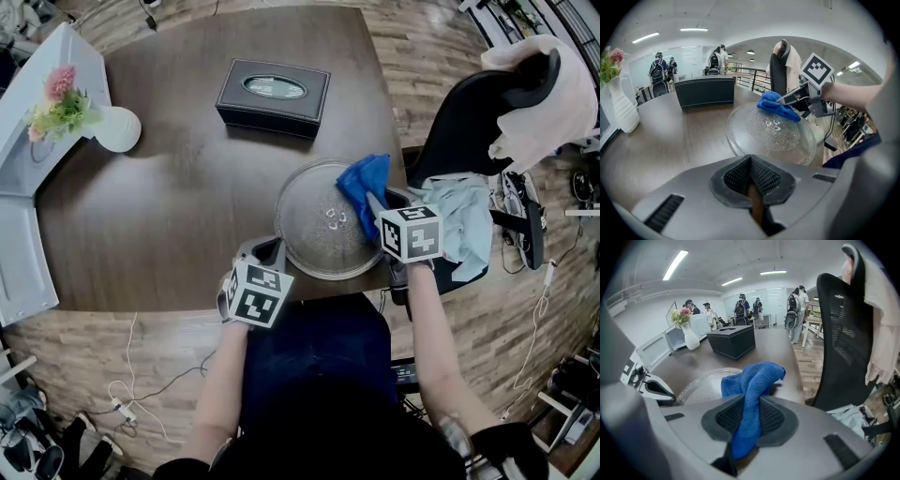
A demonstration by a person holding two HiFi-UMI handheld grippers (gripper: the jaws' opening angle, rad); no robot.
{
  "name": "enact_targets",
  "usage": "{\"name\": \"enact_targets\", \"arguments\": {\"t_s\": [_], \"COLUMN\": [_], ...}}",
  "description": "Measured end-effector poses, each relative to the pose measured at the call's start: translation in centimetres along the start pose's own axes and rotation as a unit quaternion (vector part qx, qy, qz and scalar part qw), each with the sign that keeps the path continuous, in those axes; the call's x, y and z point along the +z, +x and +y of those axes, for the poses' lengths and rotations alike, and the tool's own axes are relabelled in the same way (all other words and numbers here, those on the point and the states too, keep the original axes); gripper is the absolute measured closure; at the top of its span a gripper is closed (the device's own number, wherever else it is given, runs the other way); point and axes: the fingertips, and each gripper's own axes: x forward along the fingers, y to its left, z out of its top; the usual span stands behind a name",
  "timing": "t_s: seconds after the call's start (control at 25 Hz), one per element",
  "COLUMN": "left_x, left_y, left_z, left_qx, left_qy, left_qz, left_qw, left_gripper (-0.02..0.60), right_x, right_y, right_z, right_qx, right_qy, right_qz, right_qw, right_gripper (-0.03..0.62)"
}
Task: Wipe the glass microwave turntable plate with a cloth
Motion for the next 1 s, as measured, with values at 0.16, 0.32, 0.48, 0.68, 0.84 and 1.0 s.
{"name": "enact_targets", "arguments": {"t_s": [0.16,0.32,0.48,0.68,0.84,1.0], "left_x": [0.4,0.2,0.2,0.3,0.1,0.3], "left_y": [0.0,-0.1,-0.1,-0.1,0.0,0.0], "left_z": [0.0,0.1,0.1,0.1,0.1,0.1], "left_qx": [-0.001,0.001,-0.001,-0.003,-0.007,-0.009], "left_qy": [0.006,0.004,0.004,0.004,-0.001,0.001], "left_qz": [-0.009,-0.004,-0.005,-0.008,-0.003,-0.005], "left_qw": [0.9999,1.0000,1.0000,1.0000,1.0000,0.9999], "left_gripper": [0.578,0.578,0.578,0.578,0.578,0.578], "right_x": [0.2,0.4,0.9,3.0,3.7,2.5], "right_y": [-0.4,-0.9,-1.9,-4.5,-5.7,-5.5], "right_z": [-2.0,-3.9,-5.3,-3.3,1.5,7.8], "right_qx": [-0.028,-0.058,-0.099,-0.077,-0.009,0.066], "right_qy": [0.005,0.014,0.033,0.061,0.067,0.063], "right_qz": [-0.003,-0.012,-0.040,-0.094,-0.116,-0.105], "right_qw": [1.000,0.998,0.994,0.991,0.991,0.990], "right_gripper": [0.525,0.522,0.523,0.525,0.525,0.526]}}
